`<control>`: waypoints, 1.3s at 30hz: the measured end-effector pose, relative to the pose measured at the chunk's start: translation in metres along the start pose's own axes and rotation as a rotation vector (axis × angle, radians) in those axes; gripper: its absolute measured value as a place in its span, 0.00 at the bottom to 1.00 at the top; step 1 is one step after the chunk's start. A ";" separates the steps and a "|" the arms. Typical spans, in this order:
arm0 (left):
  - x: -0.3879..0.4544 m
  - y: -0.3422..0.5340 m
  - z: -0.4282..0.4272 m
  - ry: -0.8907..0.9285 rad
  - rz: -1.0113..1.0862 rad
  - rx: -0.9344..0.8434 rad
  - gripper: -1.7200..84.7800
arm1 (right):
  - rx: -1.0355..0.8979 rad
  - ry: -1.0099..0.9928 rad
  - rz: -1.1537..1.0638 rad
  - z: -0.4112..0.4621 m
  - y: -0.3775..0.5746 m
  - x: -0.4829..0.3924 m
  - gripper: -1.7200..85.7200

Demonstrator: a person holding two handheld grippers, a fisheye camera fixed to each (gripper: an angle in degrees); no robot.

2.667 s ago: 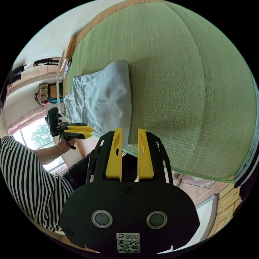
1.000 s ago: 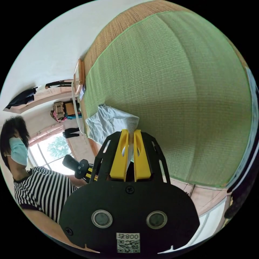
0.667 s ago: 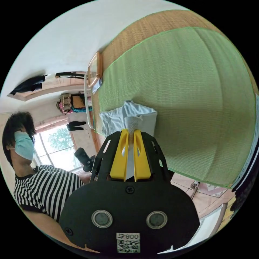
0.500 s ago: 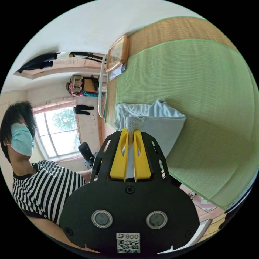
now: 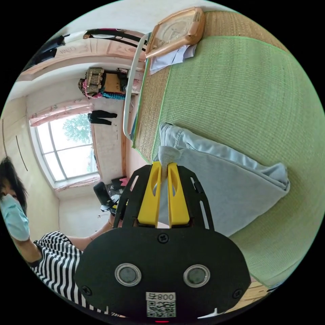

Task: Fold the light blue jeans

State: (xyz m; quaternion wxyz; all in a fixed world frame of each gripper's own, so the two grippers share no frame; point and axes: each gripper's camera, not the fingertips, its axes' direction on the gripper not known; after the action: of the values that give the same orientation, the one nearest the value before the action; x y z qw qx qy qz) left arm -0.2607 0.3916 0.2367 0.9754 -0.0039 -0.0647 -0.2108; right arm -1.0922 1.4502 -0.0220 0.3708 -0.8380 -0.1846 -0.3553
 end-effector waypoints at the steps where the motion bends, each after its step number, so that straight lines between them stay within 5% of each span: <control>1: -0.019 0.002 0.000 -0.012 -0.016 0.016 0.05 | -0.015 0.017 -0.005 0.002 -0.009 -0.013 0.05; 17: -0.209 0.001 0.038 -0.153 -0.172 0.157 0.02 | -0.070 0.115 -0.016 -0.016 -0.077 -0.147 0.06; 30: -0.202 -0.010 0.106 -0.243 -0.102 0.267 0.02 | -0.040 0.172 -0.077 -0.078 -0.064 -0.234 0.06; 39: -0.196 0.006 0.133 -0.433 -0.277 0.448 0.02 | -0.067 0.150 -0.048 -0.085 -0.068 -0.262 0.11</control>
State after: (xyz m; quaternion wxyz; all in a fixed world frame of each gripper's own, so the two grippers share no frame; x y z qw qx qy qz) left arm -0.4519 0.4818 0.3440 0.8777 0.1747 -0.3152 -0.3160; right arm -1.3485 1.4191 -0.1406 0.3466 -0.8163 -0.1643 -0.4319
